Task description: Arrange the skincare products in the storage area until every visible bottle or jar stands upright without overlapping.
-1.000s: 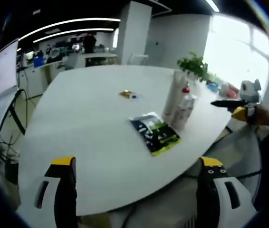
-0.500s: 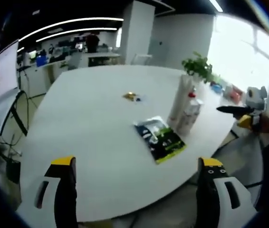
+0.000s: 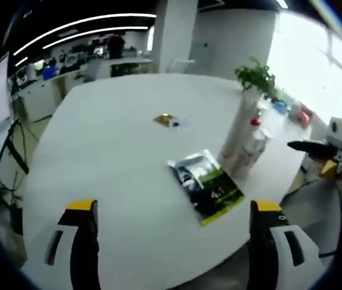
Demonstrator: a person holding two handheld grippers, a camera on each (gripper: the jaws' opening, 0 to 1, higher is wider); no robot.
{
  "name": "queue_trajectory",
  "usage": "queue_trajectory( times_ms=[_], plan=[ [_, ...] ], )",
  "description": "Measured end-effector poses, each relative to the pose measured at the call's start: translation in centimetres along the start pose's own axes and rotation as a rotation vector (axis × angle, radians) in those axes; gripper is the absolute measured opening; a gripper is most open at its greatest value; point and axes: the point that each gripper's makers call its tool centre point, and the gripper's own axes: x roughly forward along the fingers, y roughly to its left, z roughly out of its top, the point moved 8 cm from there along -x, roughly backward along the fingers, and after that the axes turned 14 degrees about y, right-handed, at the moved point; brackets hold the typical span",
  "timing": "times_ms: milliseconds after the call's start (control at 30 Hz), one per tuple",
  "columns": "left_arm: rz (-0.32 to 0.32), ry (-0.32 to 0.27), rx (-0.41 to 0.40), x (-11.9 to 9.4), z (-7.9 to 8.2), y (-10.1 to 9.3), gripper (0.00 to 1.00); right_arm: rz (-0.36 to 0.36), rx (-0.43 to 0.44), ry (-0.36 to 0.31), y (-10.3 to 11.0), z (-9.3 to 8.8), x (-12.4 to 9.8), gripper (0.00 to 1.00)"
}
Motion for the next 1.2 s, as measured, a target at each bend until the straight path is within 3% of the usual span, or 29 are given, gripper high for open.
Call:
queue_trajectory(
  times_ms=[267,700,933,1200],
  plan=[
    [-0.001,0.037,0.035,2.4,3.2,-0.9,0.94,-0.003,0.024,0.000,-0.3,0.0,0.0,1.00],
    [0.027,0.170,0.135,7.9,7.6,-0.9,0.90,-0.035,0.066,0.000,-0.4,0.3,-0.3,1.00],
    [0.029,0.189,0.162,10.3,10.2,-1.1,0.86,-0.058,0.103,-0.019,-1.1,0.2,-0.6,0.97],
    [0.040,0.199,0.147,12.6,11.9,-0.7,0.85,-0.072,0.129,-0.027,-1.5,0.1,-0.7,0.98]
  ],
)
